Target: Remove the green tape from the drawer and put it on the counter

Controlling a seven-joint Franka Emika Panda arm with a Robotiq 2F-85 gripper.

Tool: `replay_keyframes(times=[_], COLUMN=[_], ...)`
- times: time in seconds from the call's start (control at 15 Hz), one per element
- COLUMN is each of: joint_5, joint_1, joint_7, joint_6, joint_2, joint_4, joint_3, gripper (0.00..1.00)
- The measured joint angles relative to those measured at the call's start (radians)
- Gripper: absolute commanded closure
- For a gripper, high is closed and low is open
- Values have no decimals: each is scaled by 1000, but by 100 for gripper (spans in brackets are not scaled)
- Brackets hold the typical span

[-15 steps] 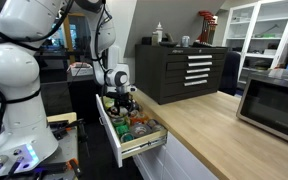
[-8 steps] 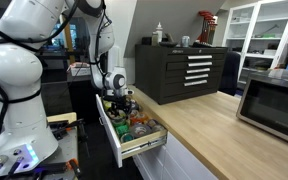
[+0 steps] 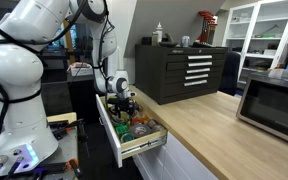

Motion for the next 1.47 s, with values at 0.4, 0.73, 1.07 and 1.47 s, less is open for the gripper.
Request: replay_keyframes(times=[0.4,0.73,1.07,1.47], joint_5=[7,19,25,40], joint_1=[-2,-2,-7,-36], joint_7=[-9,-37,-61,-82], joint_6=[88,117,128,175], joint_2=[39,51,51,51], joint_4=[7,6,1,-30], joint_3=[0,10,9,10], gripper=[0,32,66,96])
